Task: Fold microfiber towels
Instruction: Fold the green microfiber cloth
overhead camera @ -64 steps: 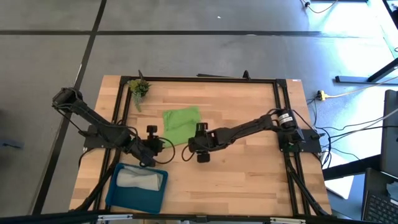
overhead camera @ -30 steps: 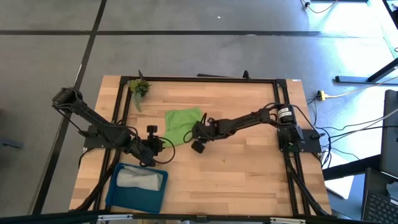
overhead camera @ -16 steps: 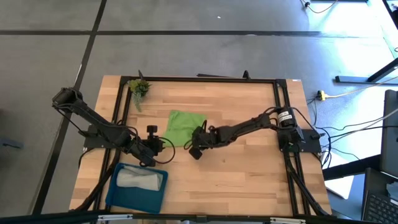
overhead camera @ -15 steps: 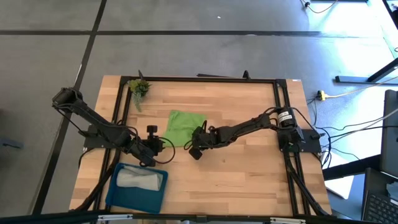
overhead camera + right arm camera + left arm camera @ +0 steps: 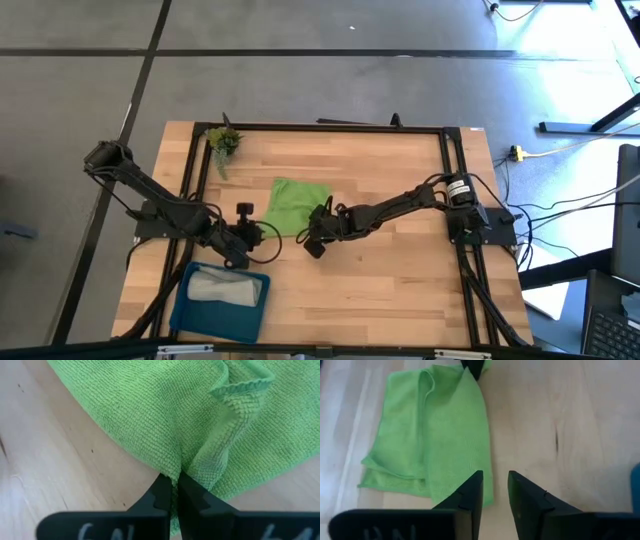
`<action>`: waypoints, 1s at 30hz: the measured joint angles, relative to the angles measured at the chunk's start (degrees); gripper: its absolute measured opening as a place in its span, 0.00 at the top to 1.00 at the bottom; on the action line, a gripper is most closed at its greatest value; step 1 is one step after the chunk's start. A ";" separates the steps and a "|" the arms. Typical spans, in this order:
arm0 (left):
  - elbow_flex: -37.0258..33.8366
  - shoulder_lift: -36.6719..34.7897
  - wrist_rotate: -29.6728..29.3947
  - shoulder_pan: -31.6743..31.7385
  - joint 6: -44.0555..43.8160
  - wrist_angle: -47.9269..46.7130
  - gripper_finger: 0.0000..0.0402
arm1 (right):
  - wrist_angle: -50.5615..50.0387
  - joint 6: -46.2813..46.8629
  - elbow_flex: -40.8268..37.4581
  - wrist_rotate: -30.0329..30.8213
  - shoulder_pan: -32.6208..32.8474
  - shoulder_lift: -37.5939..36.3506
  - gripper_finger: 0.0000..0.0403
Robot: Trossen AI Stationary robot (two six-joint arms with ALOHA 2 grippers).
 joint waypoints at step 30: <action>0.00 13.46 0.51 6.64 5.34 9.46 0.69 | 0.11 -0.02 0.02 0.28 -0.02 0.00 0.97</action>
